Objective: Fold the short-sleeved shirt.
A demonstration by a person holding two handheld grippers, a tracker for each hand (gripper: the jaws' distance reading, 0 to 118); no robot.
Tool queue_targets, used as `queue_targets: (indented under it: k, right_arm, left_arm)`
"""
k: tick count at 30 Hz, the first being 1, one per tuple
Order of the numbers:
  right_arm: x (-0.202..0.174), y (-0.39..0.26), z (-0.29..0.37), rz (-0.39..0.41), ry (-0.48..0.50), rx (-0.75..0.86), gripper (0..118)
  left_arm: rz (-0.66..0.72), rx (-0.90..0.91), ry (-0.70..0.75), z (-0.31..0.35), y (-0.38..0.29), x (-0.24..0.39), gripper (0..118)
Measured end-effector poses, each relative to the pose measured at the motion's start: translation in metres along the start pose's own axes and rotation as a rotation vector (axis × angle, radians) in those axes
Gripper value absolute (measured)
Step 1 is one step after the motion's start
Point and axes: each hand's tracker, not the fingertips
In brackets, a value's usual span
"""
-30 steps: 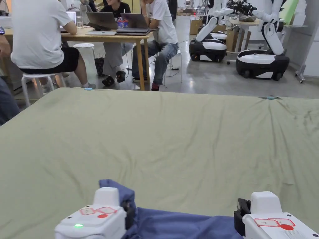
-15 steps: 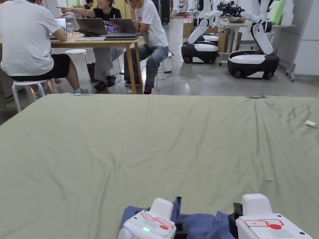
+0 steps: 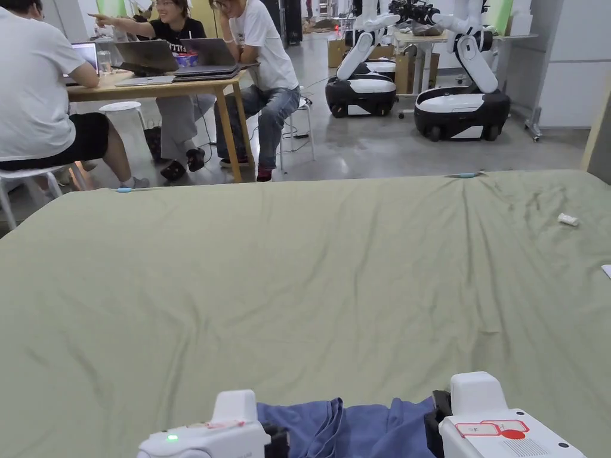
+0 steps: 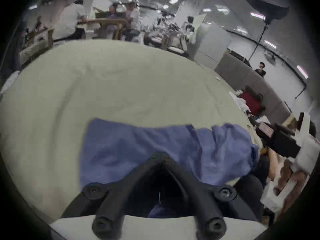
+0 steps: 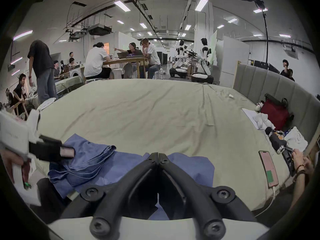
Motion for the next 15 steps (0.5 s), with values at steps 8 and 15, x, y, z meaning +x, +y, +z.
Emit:
queue_targets:
  k: [8,15]
  right_arm:
    - [0.013,-0.004,-0.001,-0.016,-0.022,-0.018,0]
    - [0.006,-0.001,-0.003,0.012,-0.01,-0.009,0]
  left_arm:
    - [-0.065,-0.047,-0.122,-0.04,-0.029,0.054,0]
    - [0.001,0.156,0.045,0.035,0.008,-0.004,0]
